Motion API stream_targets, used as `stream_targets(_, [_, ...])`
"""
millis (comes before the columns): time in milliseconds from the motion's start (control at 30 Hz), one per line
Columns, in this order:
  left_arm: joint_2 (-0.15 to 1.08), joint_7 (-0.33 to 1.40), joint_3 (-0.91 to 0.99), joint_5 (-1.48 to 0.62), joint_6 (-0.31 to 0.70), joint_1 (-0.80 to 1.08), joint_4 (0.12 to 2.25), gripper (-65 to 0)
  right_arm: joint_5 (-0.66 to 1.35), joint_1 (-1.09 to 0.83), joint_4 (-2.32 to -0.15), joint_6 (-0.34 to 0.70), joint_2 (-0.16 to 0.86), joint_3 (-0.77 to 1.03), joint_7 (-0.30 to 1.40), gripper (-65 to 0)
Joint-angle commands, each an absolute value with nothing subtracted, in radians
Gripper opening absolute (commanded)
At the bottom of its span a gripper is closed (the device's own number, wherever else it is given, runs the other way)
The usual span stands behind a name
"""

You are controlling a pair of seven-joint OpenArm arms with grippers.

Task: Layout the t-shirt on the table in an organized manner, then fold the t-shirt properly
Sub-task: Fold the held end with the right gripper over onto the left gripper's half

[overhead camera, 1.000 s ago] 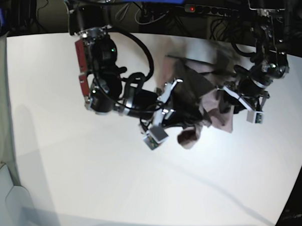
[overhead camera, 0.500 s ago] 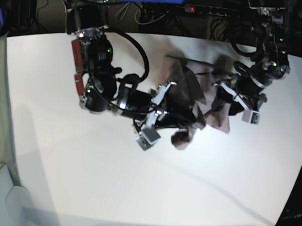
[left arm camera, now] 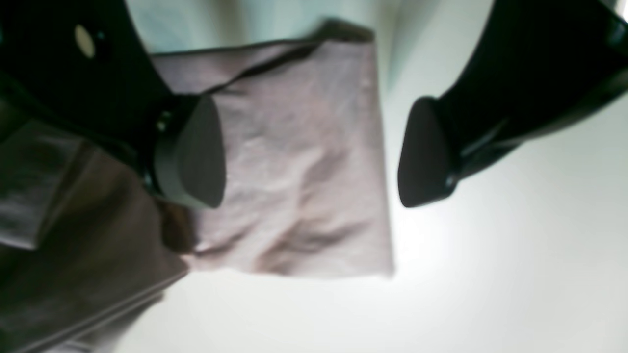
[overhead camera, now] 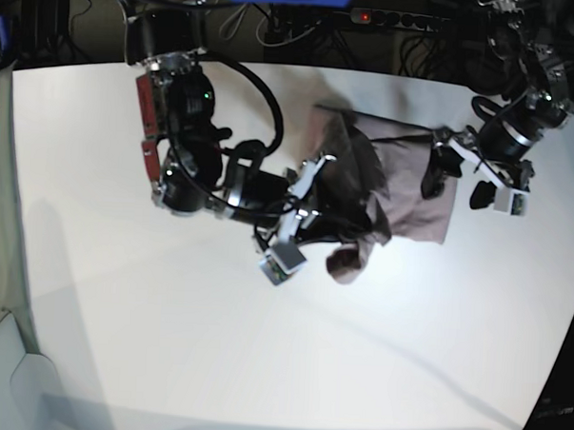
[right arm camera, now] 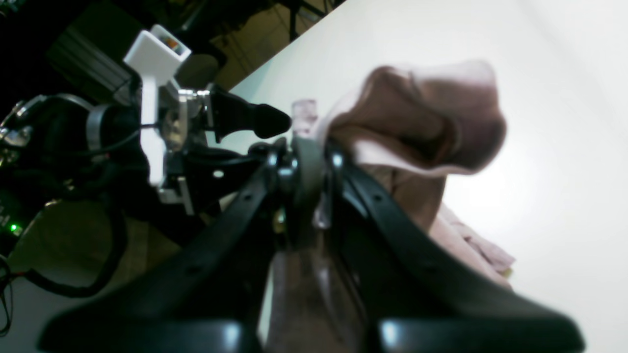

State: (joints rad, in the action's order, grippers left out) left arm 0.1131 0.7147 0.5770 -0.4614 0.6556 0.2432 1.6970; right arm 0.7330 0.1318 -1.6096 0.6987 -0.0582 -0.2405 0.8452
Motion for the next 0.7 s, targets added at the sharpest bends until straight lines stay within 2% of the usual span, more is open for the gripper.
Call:
stream_targets(0, [0.122,0.69,0.607,-0.493,0.662,0.249,1.716,-11.4,0.757,0.15,-1.626,0.698,-0.068,-0.242,0.819,-65.0])
stream_targets(400, [0.222,0.69,0.834,-0.671,0.662,0.314,1.704,-11.5,0.757,0.15,-1.693,0.698,-0.019,-0.214,0.826,-65.0])
stream_targets(667, [0.223,0.691,0.881,-0.685,0.662,0.317,1.716,-11.5,0.756,0.16,-1.583,0.698,-0.058,-0.384,0.728,-65.0])
